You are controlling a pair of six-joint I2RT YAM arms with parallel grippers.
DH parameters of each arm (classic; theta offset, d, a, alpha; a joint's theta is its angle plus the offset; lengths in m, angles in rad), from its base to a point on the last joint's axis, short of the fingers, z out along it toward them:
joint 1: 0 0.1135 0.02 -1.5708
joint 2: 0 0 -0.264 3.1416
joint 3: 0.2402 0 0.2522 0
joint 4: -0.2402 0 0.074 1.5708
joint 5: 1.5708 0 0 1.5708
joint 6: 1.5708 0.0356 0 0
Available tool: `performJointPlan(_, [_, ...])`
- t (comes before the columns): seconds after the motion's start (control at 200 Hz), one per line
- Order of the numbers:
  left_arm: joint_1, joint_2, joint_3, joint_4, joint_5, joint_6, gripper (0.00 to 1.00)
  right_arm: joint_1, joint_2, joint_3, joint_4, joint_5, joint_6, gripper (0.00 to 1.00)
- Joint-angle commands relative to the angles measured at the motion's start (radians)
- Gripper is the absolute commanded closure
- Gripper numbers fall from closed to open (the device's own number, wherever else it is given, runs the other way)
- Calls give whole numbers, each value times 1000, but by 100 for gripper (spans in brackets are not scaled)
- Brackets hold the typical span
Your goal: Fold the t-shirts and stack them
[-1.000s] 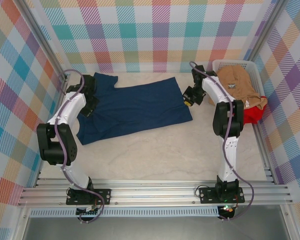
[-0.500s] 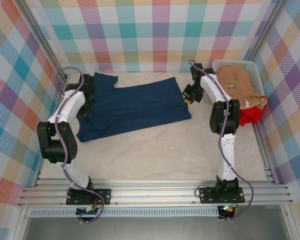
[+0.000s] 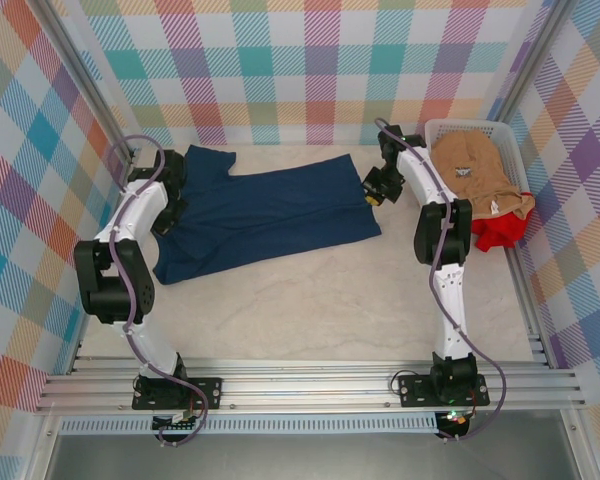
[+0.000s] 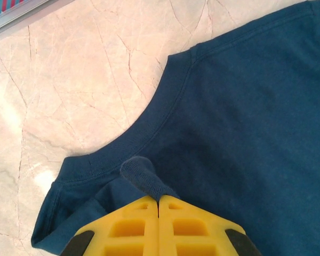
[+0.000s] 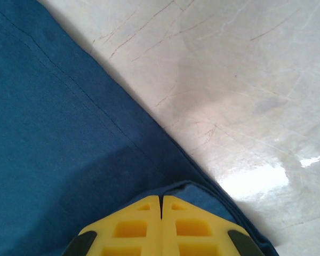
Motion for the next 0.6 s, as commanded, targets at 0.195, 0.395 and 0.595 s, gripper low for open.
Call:
performJointPlan(0.195, [27, 42, 34, 18, -24, 15, 100, -6, 50, 83, -36, -42, -6, 100])
performJointPlan(0.395, [38, 89, 72, 48, 1, 45, 100, -9, 96, 149, -30, -88, -17, 100])
performJointPlan(0.595, [61, 145, 106, 102, 76, 90, 97, -22, 110, 142, 36, -156, -40, 90])
